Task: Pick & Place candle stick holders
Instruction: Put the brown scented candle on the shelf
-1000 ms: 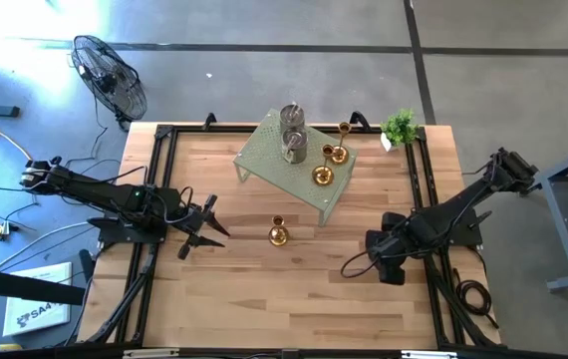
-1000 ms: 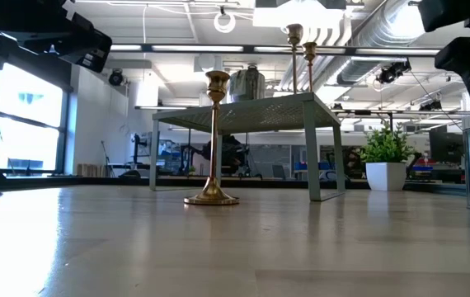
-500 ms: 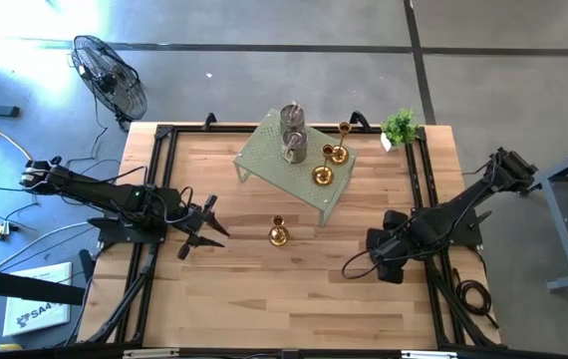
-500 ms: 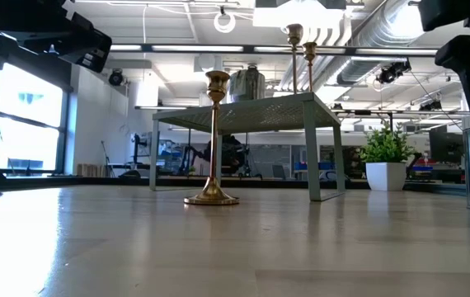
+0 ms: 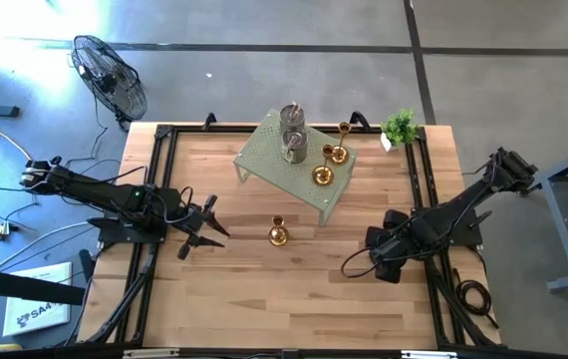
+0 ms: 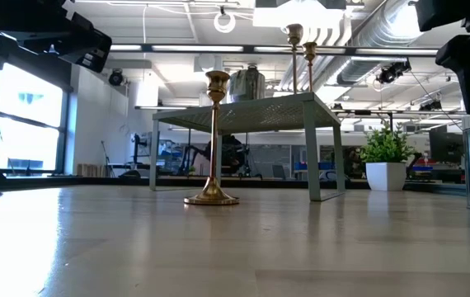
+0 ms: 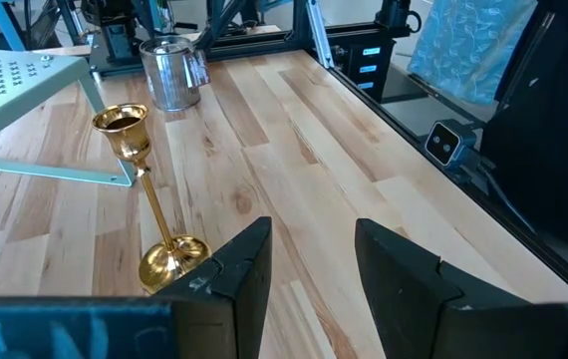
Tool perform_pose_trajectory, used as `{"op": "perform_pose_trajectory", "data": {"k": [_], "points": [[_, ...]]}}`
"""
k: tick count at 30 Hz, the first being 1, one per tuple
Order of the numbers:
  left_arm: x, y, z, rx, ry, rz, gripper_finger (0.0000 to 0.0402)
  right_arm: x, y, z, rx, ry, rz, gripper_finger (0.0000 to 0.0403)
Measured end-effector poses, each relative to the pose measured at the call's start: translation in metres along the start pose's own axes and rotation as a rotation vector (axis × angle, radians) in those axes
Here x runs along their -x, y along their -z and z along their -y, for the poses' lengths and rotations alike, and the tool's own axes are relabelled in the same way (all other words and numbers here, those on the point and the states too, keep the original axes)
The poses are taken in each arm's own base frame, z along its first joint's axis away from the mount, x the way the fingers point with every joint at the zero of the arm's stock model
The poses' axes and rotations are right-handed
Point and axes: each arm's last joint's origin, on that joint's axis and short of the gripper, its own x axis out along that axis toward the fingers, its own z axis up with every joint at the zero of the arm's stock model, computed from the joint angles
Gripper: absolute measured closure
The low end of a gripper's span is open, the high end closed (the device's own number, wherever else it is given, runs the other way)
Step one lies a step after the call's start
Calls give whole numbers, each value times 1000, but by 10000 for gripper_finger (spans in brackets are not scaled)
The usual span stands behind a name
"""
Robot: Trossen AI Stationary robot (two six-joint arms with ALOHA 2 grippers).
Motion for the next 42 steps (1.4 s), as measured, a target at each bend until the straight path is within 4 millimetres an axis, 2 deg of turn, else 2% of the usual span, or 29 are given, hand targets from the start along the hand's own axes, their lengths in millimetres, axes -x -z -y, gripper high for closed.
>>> {"op": "perform_pose_trajectory", "data": {"k": [9, 42], "points": [[0, 0, 0, 0, 0, 0, 259, 0, -2, -5, 30, -73, -4, 3], [0, 0, 0, 0, -2, 0, 259, 0, -3, -6, 14, -95, -11, 3]]}}
